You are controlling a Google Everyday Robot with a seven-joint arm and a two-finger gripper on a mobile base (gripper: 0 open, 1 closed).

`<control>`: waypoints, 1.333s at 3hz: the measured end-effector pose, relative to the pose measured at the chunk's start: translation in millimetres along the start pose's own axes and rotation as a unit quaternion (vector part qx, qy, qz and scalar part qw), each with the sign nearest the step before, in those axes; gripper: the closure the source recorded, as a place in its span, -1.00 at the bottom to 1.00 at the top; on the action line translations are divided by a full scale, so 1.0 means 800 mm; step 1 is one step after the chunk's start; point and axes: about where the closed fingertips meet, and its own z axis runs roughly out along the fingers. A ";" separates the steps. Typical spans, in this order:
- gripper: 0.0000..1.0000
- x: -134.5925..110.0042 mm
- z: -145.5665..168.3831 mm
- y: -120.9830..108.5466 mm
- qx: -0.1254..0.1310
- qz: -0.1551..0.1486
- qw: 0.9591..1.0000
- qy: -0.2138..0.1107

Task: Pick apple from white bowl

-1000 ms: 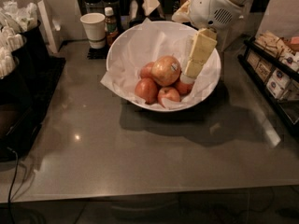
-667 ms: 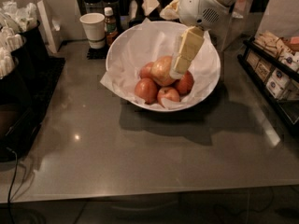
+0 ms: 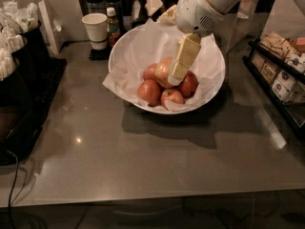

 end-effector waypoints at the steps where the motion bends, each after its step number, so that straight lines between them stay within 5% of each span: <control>1: -1.00 0.000 0.000 0.000 0.000 0.000 1.000 0.000; 4: -1.00 0.033 0.053 -0.005 -0.049 0.017 0.998 -0.021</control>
Offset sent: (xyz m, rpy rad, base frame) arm 0.0090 0.0022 -0.0320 0.0158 0.0763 0.0214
